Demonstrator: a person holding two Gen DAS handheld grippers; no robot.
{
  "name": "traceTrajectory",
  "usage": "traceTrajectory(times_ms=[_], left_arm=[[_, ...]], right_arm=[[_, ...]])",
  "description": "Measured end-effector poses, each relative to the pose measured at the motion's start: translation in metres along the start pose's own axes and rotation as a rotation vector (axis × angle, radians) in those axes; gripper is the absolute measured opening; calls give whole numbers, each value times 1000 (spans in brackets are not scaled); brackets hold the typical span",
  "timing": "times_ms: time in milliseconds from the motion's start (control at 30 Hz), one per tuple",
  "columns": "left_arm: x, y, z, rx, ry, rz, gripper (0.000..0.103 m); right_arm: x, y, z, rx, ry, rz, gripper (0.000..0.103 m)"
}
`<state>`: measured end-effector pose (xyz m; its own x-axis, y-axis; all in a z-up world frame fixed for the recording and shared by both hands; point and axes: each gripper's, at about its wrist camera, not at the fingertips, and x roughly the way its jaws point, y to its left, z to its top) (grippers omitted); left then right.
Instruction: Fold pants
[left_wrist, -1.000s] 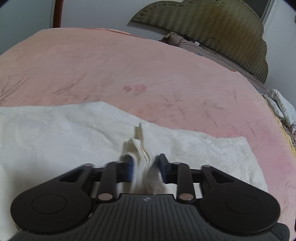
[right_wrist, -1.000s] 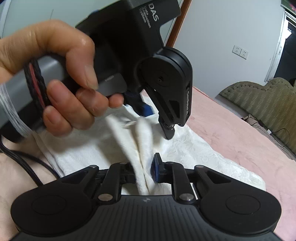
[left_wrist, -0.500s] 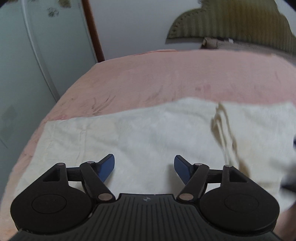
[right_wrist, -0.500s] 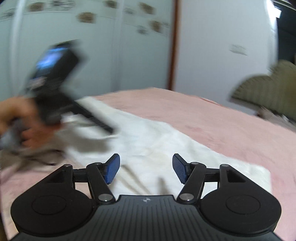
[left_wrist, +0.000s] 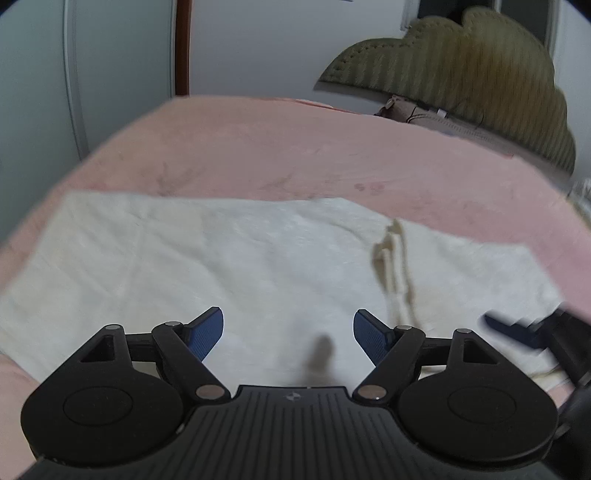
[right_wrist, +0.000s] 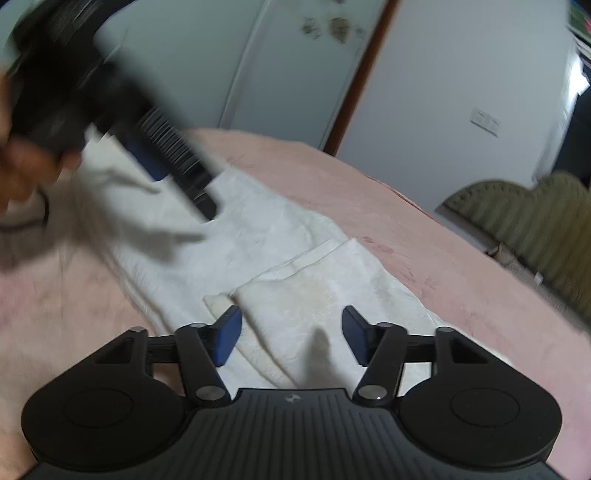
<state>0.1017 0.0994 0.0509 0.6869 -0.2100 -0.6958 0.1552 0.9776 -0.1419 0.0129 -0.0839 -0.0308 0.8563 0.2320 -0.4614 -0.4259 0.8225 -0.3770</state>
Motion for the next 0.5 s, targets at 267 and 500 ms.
traceTrajectory(times_ms=[267,500], left_arm=[[18,-15,-2,-168,103,-213,80],[40,-25,2,-275,186,-322,80]], right_arm=[[9,18,7,-179,-16,-71,12],[-10,-12,9,33,-96,23,8]])
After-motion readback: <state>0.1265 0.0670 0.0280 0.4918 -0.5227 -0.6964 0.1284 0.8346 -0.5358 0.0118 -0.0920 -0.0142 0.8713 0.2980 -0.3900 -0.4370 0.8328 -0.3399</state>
